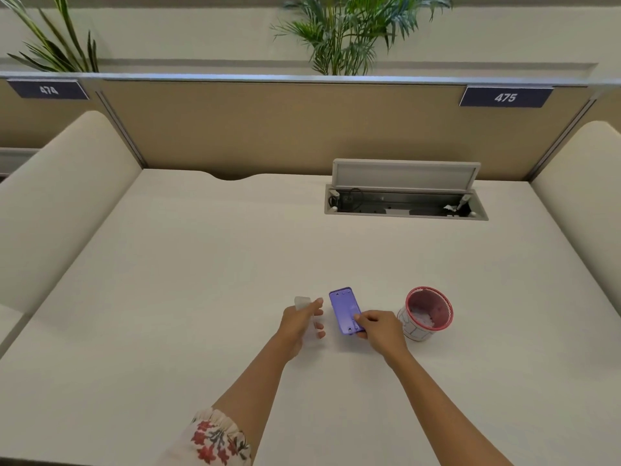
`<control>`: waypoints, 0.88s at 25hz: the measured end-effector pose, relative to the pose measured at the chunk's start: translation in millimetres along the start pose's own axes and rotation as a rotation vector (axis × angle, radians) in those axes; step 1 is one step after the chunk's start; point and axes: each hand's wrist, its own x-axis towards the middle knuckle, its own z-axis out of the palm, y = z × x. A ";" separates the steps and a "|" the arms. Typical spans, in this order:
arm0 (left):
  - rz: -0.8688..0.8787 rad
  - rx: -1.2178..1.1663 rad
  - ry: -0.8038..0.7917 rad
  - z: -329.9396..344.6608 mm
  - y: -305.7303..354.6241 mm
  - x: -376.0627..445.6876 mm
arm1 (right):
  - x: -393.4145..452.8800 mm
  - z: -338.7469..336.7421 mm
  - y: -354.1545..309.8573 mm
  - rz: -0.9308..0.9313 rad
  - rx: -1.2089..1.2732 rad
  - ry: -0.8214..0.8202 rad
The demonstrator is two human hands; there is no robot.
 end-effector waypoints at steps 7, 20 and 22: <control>-0.025 0.033 -0.218 16.8 7.3 -6.6 | -6.1 -10.8 -13.8 -0.087 0.015 -0.019; 0.033 -0.036 -0.113 42.5 1.0 -10.1 | -36.4 11.5 -12.9 -0.458 -0.289 0.222; 0.033 -0.033 -0.107 43.6 -0.4 -10.1 | -37.2 12.3 -12.8 -0.447 -0.299 0.240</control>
